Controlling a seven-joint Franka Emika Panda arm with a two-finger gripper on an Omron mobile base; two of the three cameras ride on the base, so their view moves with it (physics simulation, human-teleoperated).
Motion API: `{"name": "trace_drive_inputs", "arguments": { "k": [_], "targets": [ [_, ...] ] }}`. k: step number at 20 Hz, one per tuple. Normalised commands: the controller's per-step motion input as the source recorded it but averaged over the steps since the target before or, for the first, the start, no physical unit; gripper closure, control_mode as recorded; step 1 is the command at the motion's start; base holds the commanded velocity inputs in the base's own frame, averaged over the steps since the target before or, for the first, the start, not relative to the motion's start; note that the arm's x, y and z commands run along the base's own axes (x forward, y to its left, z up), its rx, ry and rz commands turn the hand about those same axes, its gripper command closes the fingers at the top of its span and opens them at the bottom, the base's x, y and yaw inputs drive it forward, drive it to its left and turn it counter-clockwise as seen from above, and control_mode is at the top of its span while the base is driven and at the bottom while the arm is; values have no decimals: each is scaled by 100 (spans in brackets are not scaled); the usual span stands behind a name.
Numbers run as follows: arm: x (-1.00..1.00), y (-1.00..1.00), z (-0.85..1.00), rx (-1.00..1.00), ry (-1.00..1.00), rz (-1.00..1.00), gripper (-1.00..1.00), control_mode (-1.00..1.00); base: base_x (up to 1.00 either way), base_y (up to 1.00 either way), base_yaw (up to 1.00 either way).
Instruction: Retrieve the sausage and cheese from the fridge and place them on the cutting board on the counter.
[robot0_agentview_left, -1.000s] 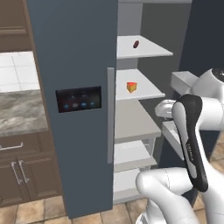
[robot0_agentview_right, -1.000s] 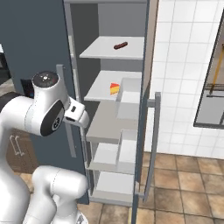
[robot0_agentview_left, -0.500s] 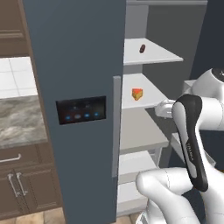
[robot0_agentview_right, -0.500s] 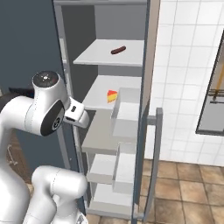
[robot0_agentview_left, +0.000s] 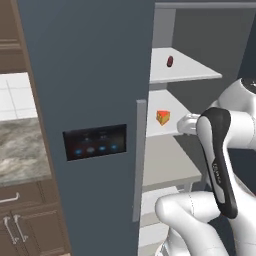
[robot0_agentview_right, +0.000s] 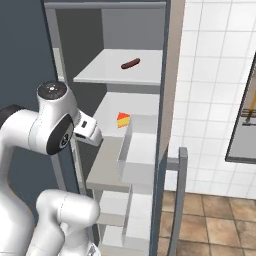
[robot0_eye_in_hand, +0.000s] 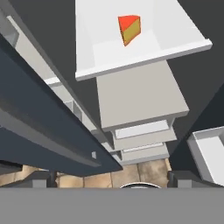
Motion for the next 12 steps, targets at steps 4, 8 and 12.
{"name": "trace_drive_inputs", "arguments": {
  "k": [4,8,12],
  "targets": [
    [0,0,0,0,0,0,-100,100,29,-36,-11],
    [0,0,0,0,0,0,-100,100,26,-7,-12],
    [0,0,0,0,0,0,-100,100,14,0,-7]
  ]
}}
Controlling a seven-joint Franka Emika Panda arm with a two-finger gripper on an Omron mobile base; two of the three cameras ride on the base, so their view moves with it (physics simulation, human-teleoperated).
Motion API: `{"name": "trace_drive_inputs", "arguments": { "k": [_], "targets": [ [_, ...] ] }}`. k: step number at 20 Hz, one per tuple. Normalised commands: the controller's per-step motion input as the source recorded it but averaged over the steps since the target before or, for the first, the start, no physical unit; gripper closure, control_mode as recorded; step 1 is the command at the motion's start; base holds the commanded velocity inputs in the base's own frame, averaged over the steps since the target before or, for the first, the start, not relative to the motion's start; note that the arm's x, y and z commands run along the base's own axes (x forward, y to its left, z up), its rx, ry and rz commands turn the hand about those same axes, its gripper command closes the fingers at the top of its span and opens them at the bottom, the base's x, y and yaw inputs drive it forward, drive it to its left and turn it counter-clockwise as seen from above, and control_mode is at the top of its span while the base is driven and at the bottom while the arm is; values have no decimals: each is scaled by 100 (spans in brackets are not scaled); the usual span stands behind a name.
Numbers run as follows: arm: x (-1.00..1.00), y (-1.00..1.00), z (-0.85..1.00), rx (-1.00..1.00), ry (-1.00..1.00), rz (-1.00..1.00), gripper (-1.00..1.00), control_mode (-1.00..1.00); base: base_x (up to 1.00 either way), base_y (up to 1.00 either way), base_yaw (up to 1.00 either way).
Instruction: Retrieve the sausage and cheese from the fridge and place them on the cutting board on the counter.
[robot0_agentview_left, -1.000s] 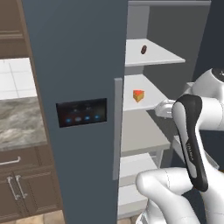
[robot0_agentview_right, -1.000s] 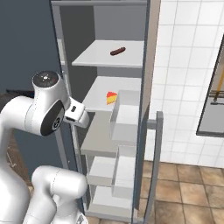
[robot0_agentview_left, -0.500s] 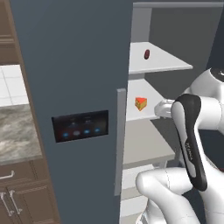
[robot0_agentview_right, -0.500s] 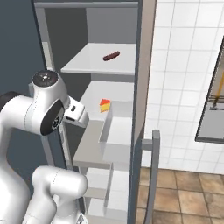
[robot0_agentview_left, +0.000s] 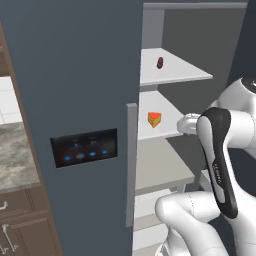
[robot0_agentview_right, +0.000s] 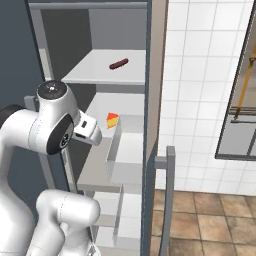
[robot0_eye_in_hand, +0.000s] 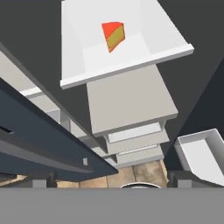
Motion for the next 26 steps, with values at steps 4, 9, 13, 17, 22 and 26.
{"name": "trace_drive_inputs", "arguments": {
  "k": [4,9,13,17,22,26],
  "targets": [
    [3,0,-6,0,1,-1,-100,-100,0,0,-1],
    [28,10,-29,-4,2,-2,-100,-100,0,0,0],
    [3,0,-14,-3,5,0,-100,-100,0,0,0],
    [23,0,-19,0,0,0,-100,-100,0,0,0],
    [73,12,-34,-3,0,0,-100,-100,0,0,0],
    [77,9,-36,-5,-1,0,-100,-100,0,0,0]
  ]
}}
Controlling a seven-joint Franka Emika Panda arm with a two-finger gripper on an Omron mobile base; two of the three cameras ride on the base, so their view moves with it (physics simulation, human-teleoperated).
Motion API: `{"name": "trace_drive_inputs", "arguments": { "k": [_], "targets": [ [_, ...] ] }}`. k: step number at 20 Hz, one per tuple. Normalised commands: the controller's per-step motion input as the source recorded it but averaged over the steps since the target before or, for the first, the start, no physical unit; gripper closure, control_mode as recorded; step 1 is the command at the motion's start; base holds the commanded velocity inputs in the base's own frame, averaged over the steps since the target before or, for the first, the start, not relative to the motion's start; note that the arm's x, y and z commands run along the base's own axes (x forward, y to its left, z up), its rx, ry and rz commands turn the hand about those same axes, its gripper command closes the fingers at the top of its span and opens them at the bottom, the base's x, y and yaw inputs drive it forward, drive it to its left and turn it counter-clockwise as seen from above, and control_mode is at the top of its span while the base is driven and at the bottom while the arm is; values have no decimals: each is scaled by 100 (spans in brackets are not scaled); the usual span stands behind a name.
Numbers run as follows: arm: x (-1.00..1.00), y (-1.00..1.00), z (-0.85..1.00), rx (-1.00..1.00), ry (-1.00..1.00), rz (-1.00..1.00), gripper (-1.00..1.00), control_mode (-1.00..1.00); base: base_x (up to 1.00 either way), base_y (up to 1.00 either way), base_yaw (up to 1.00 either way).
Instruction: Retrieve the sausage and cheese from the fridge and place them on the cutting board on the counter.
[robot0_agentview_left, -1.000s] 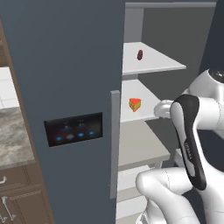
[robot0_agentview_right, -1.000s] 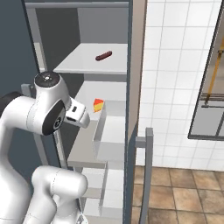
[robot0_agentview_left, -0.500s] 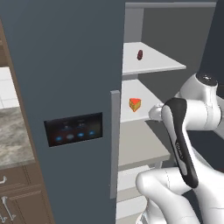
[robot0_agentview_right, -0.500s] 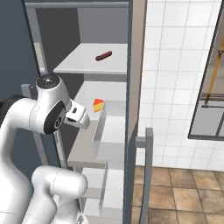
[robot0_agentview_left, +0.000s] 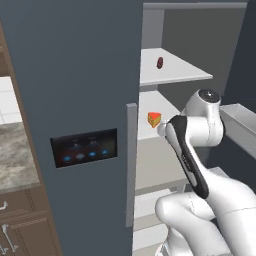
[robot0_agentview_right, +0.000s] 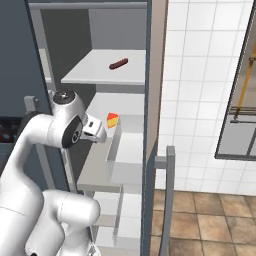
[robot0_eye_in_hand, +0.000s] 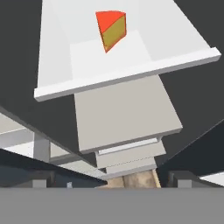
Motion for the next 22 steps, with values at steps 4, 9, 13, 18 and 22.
{"name": "trace_drive_inputs", "arguments": {
  "k": [4,9,13,18,22],
  "targets": [
    [86,0,-20,-1,0,0,-100,-100,0,0,0],
    [87,0,-15,0,0,0,-100,-100,0,0,0],
    [86,0,-14,0,0,0,-100,-100,0,0,0],
    [70,-7,-29,-2,0,0,-100,-100,0,0,0],
    [63,-10,-13,0,0,0,-100,-100,0,0,0]
  ]
}}
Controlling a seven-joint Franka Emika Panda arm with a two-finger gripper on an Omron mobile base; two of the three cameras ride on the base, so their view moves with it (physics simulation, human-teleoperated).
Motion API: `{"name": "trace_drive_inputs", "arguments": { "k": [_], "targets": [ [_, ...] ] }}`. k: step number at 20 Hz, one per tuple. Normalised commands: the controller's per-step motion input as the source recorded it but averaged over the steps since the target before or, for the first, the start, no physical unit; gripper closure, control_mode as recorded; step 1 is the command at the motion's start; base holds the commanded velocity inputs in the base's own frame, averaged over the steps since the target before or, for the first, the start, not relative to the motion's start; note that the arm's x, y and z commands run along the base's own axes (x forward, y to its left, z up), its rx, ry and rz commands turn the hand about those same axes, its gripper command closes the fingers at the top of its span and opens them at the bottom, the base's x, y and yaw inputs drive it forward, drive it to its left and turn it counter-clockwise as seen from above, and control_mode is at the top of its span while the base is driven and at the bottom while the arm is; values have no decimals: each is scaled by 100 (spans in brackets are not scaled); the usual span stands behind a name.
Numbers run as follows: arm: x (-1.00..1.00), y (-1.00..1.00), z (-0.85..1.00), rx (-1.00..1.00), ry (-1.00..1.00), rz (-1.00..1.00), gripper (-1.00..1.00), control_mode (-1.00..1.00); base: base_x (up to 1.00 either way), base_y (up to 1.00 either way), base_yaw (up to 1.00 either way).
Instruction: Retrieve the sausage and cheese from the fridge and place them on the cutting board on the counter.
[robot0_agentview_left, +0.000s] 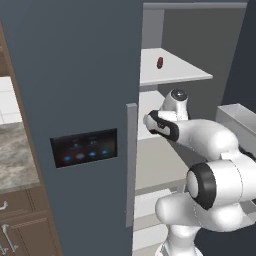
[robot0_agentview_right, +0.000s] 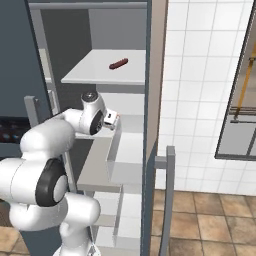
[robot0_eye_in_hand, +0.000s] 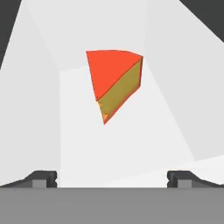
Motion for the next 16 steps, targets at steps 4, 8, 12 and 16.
{"name": "trace_drive_inputs", "arguments": {
  "k": [4,8,12,16],
  "targets": [
    [48,-4,-1,0,0,0,-100,-100,0,0,0],
    [38,0,-6,0,0,0,-100,-100,0,0,0],
    [31,0,-20,0,0,0,-100,-100,0,0,0],
    [31,-1,-12,0,0,0,-100,-100,0,0,0]
  ]
}}
